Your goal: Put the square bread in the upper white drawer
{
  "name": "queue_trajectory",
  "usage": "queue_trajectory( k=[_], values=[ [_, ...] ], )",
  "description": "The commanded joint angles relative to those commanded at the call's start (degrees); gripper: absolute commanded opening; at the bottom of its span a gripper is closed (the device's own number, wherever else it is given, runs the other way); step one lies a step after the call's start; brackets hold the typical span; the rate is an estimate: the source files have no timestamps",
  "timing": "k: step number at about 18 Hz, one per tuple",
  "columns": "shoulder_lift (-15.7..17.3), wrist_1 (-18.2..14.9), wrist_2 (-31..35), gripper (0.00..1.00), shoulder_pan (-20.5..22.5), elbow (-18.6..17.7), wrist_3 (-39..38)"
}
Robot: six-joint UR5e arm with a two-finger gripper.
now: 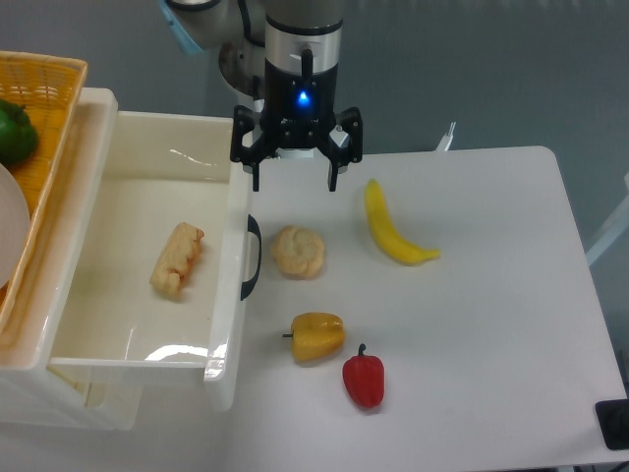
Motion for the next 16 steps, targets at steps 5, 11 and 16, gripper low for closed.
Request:
queue_trajectory(
  k=[5, 11, 16],
  values=[
    [0.09, -0.17, 0.00, 1.00, 0.00, -0.09, -0.53],
    [0.26, -0.17, -0.09, 1.00, 0.00, -0.09, -0.62],
    [0.35, -0.26, -0.09, 1.00, 0.00, -0.09, -0.62]
  ],
)
